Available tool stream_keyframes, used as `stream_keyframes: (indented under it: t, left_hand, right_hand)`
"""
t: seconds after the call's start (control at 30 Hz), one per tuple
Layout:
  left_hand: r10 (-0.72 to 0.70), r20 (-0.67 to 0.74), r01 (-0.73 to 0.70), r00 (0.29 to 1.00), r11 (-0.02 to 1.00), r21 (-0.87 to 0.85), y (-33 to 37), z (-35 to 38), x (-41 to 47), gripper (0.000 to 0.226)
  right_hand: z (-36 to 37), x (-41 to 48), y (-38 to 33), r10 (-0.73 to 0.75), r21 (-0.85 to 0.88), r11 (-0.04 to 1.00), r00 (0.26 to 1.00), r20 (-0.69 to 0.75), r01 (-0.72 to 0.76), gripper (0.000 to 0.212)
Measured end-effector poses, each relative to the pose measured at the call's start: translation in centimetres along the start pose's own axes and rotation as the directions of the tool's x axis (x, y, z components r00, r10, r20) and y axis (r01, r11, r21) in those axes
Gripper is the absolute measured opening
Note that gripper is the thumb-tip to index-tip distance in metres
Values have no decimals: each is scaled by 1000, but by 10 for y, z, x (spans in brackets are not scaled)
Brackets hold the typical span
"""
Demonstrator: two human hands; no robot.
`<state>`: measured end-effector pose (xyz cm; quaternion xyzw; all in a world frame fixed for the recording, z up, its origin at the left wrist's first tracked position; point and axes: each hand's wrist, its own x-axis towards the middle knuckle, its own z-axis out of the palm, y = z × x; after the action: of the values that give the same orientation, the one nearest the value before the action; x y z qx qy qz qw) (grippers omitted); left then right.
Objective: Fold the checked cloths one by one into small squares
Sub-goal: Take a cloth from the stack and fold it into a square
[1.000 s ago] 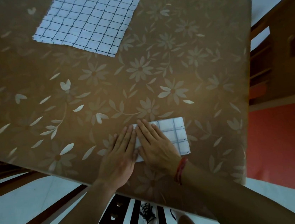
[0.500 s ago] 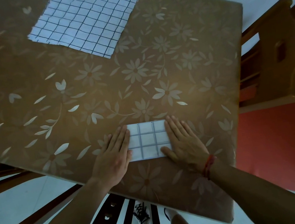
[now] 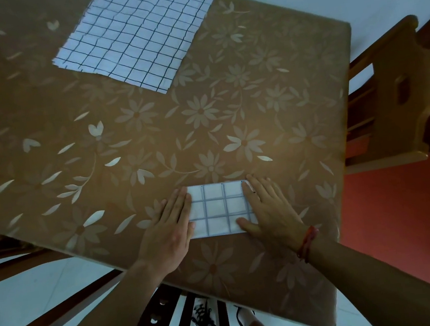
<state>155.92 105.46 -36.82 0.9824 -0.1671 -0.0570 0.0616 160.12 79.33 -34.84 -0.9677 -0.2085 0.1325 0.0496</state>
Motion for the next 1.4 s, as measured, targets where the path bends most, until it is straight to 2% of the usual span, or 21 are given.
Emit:
stream_keyframes:
  t: [0.1, 0.2, 0.27, 0.4, 0.73, 0.8, 0.9, 1.0, 1.13, 1.2, 1.3, 1.4]
  left_hand:
    - [-12, -5, 12, 1000, 1000, -26, 1, -1, 0, 58]
    - [-22, 2, 22, 1000, 999, -43, 1, -1, 0, 58]
    - [-26, 9, 26, 1000, 998, -48, 2, -1, 0, 58]
    - [-29, 15, 29, 999, 998, -46, 2, 0, 0, 58]
    - [-46, 5, 47, 999, 996, -82, 1, 3, 0, 58]
    - [-46, 12, 47, 999, 995, -85, 1, 2, 0, 58]
    - [-50, 18, 51, 999, 995, -89, 2, 1, 0, 58]
    - [-61, -5, 60, 998, 994, -86, 5, -4, 2, 59]
    - [-89, -59, 77, 994, 980, -185, 7, -11, 7, 52]
    - [-126, -86, 99, 988, 957, -273, 8, -13, 7, 48]
    - [-118, -116, 77, 986, 947, -311, 14, -17, 3, 47]
    - [-80, -129, 35, 988, 949, -313, 23, -19, -4, 53]
  right_hand:
    - [-15, 12, 1, 5, 88, 996, 999, -42, -1, 78]
    - [-27, 28, 5, 27, 151, 988, 1000, -10, -25, 77]
    - [-30, 37, 6, 41, 139, 989, 999, 15, -43, 76]
    - [-32, 51, 5, 82, 145, 986, 997, -4, -81, 59]
    - [-26, 65, 2, 128, 56, 989, 985, 115, -135, 59]
    - [-29, 64, 0, 119, 118, 984, 986, 113, -133, 48]
    - [-44, 60, -4, 155, 279, 940, 973, 169, -198, 18]
    - [-47, 58, -5, 176, 342, 912, 970, 167, -225, 29]
    - [-49, 52, -3, 182, 392, 889, 967, 176, -238, 15]
    - [-52, 47, 0, 207, 445, 856, 963, 172, -264, 18]
    - [-48, 39, 6, 290, 552, 766, 944, 158, -328, 13]
    - [-43, 28, 10, 456, 684, 544, 855, 247, -487, 15]
